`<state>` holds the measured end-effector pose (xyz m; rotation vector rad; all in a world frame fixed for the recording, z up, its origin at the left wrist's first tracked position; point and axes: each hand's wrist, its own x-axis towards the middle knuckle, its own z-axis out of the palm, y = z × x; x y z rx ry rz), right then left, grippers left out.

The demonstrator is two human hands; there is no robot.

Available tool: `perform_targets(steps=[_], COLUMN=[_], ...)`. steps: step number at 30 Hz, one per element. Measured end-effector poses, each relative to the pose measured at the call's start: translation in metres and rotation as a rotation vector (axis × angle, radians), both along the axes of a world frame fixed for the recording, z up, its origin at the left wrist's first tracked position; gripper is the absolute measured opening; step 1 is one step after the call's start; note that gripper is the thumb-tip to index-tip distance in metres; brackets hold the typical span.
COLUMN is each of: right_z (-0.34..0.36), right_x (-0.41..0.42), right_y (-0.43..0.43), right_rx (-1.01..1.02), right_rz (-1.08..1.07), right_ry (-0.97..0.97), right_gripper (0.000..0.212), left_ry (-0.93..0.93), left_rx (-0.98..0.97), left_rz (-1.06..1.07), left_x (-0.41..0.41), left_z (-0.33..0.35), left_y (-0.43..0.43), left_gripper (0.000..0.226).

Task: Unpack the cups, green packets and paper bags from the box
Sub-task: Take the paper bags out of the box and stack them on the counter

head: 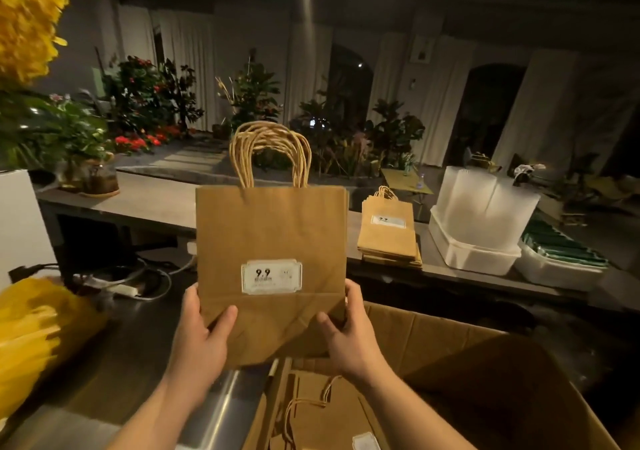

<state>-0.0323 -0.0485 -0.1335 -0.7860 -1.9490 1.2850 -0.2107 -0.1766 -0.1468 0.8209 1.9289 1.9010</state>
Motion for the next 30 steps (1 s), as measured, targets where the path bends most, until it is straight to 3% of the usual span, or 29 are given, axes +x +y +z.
perform_targets(steps=[7,11,14,18,20,25,30], right_z=[0.085,0.094,0.079,0.051,0.047,0.038,0.041], right_x=[-0.075,-0.114,-0.134,-0.149,-0.154,-0.161,-0.155], right_y=[0.085,0.139,0.171,0.191,0.196,0.192,0.188], right_rx=[-0.011,-0.103,-0.271,-0.121,-0.067,0.026,-0.025], right_rz=[-0.138,-0.290,-0.420,-0.553,-0.585,-0.611,-0.537], right_ry=[0.173,0.165,-0.009,-0.435,-0.480,-0.543,-0.543], right_gripper=[0.049,0.045,0.034,0.029,0.028,0.031,0.033], left_ry=[0.181,0.202,0.222,0.148,0.160,0.250,0.296], left_rx=[0.003,-0.053,-0.249,-0.585,-0.617,-0.666,-0.734], left_rz=[0.067,0.066,0.094,0.027,0.044,0.137,0.152], left_x=[-0.069,-0.099,-0.116,-0.131,-0.136,-0.142,-0.141], left_z=[0.097,0.120,0.109,0.067,0.061,0.063,0.057], left_y=[0.108,0.170,0.211,0.246,0.252,0.263,0.264], left_gripper=[0.031,0.046,0.060,0.071,0.065,0.089,0.089])
